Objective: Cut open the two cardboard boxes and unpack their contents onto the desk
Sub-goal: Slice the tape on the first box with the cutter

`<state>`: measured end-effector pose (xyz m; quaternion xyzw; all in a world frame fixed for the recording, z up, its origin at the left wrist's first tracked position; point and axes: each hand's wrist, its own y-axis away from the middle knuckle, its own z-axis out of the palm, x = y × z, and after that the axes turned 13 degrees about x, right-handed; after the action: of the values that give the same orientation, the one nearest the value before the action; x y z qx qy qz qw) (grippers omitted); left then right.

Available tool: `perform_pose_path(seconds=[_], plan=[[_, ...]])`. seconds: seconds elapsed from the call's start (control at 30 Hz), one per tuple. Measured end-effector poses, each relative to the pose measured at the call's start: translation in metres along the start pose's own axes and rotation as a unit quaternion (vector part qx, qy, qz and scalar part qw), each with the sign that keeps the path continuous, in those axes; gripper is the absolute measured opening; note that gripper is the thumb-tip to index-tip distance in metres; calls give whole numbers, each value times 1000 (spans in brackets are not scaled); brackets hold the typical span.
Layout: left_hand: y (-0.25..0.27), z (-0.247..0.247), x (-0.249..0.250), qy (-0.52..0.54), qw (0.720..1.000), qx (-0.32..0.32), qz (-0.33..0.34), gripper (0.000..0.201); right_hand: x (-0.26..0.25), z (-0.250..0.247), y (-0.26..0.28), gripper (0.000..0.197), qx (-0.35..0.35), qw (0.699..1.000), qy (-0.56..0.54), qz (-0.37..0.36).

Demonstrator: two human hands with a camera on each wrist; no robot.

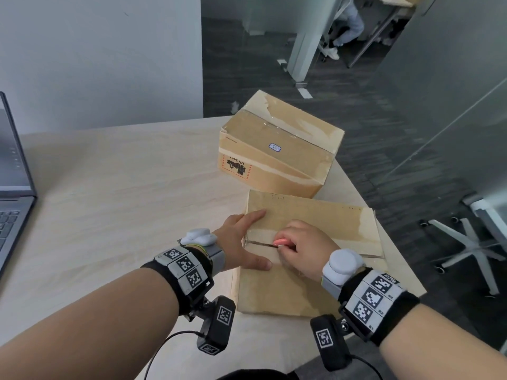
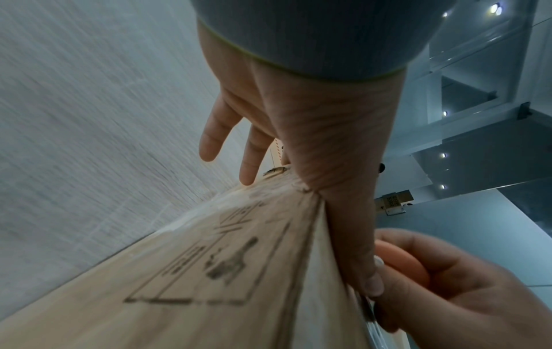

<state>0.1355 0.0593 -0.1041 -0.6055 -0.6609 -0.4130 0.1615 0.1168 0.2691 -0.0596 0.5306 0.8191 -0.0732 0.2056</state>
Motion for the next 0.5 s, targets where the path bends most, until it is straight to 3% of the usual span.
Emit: perform_pose_path(seconds=[0.33,0.5], plan=[[3,4,6,-14,1000,16,-5,119,49,-17,30,18,37,998,16,49],[8,4,22,-143,988,62,-1,117,64,-19,38,18,43,998,16,43]])
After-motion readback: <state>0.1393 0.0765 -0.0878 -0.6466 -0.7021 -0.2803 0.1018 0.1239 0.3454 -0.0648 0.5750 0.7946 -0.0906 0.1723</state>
